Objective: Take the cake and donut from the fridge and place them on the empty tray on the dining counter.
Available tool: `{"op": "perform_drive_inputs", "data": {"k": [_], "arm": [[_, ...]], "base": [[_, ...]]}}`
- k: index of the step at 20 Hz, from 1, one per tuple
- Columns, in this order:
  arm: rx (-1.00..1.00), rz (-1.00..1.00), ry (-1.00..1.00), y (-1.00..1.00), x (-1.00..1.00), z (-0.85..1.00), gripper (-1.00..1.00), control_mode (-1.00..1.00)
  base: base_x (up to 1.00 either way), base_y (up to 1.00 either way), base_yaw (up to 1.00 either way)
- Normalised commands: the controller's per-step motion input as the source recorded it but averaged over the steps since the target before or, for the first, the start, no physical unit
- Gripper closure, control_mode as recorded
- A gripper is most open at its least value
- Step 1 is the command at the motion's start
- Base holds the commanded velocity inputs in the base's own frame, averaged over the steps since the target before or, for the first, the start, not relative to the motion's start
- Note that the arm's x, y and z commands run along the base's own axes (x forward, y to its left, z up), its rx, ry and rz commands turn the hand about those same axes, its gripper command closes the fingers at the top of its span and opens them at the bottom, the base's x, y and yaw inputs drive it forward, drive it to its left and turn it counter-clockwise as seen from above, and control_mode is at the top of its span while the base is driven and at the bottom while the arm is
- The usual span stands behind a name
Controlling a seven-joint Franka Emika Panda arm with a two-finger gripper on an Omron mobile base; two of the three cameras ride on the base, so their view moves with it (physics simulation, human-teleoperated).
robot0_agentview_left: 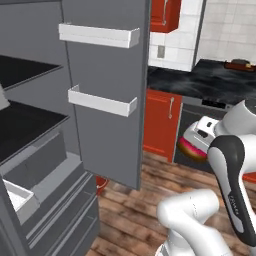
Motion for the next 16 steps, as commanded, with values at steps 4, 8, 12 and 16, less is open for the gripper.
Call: {"op": "perform_drive_inputs", "data": {"k": [4, 8, 12, 16], "arm": [[0.0, 0.0, 0.0, 0.0, 0.0, 0.0, 1.0, 1.0], [0.0, 0.0, 0.0, 0.0, 0.0, 0.0, 1.0, 1.0], [0.0, 0.0, 0.0, 0.0, 0.0, 0.0, 1.0, 1.0], [0.0, 0.0, 0.0, 0.0, 0.0, 0.0, 1.0, 1.0]], "base": [[0.19, -0.48, -0.26], [0.28, -0.46, -0.27], [0.33, -0.42, -0.26], [0.39, -0.43, -0.25]]}}
